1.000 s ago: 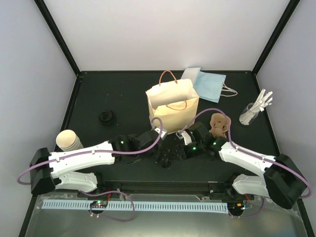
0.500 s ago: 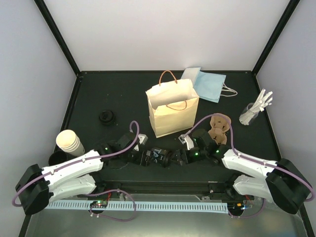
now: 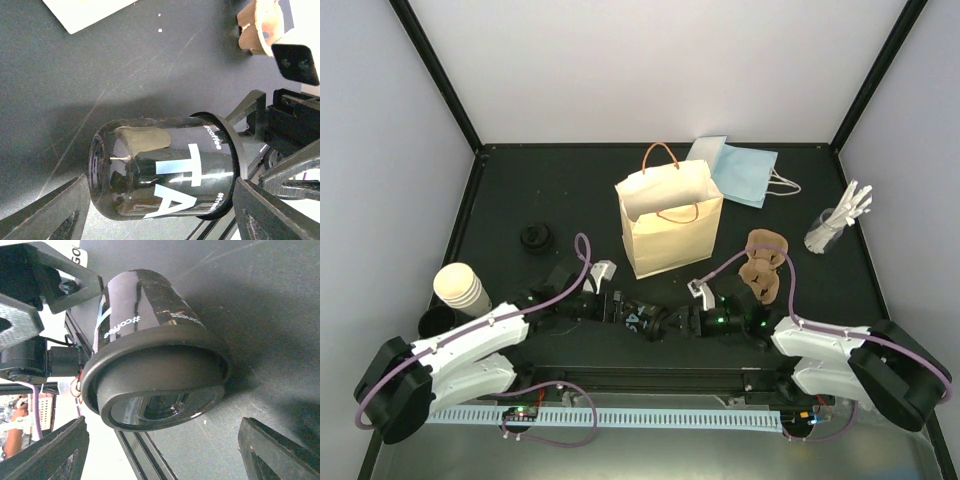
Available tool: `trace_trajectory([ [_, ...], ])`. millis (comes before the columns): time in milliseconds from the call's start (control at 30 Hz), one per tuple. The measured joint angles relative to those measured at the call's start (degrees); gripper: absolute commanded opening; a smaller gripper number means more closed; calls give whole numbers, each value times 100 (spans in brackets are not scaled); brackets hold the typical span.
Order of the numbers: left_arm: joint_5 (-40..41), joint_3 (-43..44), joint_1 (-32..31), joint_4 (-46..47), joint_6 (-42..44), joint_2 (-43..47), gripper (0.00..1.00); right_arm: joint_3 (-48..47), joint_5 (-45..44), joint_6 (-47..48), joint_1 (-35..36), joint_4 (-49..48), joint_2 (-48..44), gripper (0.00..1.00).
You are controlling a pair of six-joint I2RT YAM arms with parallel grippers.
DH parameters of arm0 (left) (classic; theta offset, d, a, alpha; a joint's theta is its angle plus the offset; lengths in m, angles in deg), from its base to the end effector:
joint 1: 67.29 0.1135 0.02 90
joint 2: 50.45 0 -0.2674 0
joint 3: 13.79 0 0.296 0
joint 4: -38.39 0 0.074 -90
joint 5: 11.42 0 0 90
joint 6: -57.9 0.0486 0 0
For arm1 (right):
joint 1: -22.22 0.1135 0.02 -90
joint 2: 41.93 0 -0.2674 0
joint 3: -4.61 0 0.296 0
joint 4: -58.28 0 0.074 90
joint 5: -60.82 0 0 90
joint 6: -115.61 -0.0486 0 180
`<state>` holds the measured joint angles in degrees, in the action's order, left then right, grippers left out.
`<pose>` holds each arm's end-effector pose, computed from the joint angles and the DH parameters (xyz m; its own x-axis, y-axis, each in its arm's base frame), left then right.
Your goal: Pack the takeout coffee
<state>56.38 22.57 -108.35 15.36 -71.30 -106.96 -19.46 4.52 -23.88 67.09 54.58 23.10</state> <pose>0.1667 -0.1696 0.1531 -0.9155 0.0215 -0.4017 0.3062 0.6848 -0.6612 0.1381 0.1755 0.0926 -0.9629 -0.0660 -0.2616 -0.2583 0.5054 0.8233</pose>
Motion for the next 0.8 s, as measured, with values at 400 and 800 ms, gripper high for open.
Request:
trace_trajectory([
  [400, -199, -87, 74, 219, -9, -442, 77, 85, -81, -339, 103, -815, 461, 83],
  [800, -317, -201, 98, 568, -42, -846, 65, 85, -103, -555, 153, -1578, 1073, 80],
])
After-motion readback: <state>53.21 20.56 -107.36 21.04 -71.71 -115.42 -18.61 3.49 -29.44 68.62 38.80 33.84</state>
